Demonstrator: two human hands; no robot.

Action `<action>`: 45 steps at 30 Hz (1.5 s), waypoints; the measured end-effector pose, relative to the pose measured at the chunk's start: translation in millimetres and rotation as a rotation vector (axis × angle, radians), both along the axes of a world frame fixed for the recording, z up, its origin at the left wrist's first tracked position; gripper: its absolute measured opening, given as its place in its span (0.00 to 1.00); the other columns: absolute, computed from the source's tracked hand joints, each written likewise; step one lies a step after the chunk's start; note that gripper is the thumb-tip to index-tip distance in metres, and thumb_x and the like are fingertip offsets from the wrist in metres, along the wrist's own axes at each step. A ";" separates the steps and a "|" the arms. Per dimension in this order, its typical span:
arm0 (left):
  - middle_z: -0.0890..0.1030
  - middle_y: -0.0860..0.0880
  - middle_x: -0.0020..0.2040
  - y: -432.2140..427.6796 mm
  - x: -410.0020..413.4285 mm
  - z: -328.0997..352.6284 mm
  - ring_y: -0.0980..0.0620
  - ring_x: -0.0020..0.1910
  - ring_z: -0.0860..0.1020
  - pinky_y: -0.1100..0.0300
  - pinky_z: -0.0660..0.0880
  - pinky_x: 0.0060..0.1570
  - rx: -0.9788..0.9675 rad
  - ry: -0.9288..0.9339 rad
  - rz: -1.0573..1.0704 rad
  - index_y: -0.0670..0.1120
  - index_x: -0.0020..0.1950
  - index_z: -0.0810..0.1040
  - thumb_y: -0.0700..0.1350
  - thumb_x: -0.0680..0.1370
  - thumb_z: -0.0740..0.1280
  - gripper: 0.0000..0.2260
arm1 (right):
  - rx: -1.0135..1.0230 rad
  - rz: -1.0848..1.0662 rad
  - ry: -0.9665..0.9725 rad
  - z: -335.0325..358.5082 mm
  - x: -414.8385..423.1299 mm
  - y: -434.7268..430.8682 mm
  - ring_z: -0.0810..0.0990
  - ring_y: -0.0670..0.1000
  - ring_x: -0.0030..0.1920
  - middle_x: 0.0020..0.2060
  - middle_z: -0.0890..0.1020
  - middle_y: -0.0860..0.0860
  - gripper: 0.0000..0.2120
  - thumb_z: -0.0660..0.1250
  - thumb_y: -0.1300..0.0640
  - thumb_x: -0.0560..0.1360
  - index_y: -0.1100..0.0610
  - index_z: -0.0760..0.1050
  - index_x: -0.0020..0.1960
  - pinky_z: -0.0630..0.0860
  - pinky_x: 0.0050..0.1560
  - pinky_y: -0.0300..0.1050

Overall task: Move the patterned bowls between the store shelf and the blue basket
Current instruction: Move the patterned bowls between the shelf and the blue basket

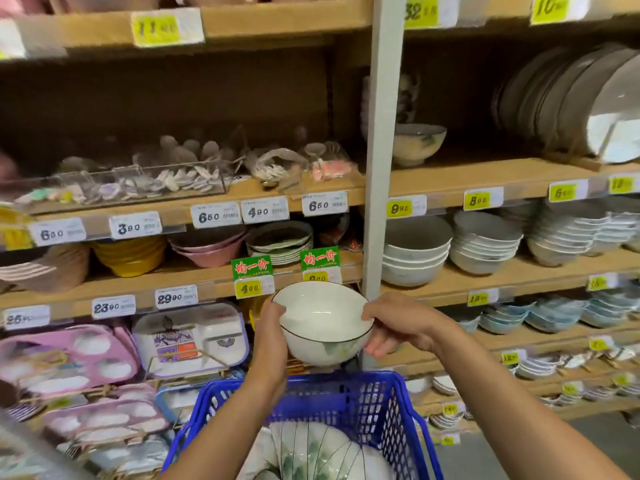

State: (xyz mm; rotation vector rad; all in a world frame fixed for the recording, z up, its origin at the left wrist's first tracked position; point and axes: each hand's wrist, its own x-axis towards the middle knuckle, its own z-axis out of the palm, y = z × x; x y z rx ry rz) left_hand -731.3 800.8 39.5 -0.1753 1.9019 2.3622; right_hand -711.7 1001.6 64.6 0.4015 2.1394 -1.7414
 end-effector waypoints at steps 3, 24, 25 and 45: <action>0.80 0.40 0.58 3.0 2.6 27.1 0.38 0.58 0.77 0.49 0.73 0.49 0.036 -0.011 0.012 0.52 0.49 0.77 0.47 0.79 0.55 0.11 | 0.013 -0.062 0.104 18.1 16.2 -0.5 0.83 0.56 0.31 0.34 0.83 0.62 0.16 0.62 0.56 0.76 0.69 0.78 0.50 0.80 0.31 0.44; 0.83 0.48 0.35 152.2 82.1 101.7 0.47 0.38 0.79 0.60 0.74 0.30 0.153 -0.030 -0.358 0.51 0.45 0.77 0.51 0.77 0.59 0.09 | -0.552 -0.956 0.612 59.0 135.9 55.5 0.84 0.50 0.47 0.48 0.86 0.52 0.18 0.54 0.47 0.80 0.53 0.80 0.56 0.78 0.37 0.42; 0.84 0.48 0.34 166.2 85.6 102.8 0.47 0.39 0.79 0.60 0.74 0.31 0.150 -0.023 -0.371 0.50 0.45 0.77 0.51 0.77 0.59 0.10 | -0.554 -0.962 0.610 60.3 139.4 69.5 0.84 0.51 0.49 0.49 0.86 0.52 0.18 0.54 0.47 0.80 0.53 0.79 0.56 0.77 0.40 0.43; 0.85 0.51 0.34 366.7 83.8 132.2 0.47 0.41 0.81 0.60 0.77 0.32 0.196 0.075 -0.245 0.51 0.48 0.78 0.51 0.77 0.57 0.11 | -0.483 -0.694 0.585 105.2 129.7 289.0 0.84 0.52 0.50 0.47 0.86 0.50 0.18 0.53 0.47 0.80 0.51 0.78 0.59 0.78 0.46 0.47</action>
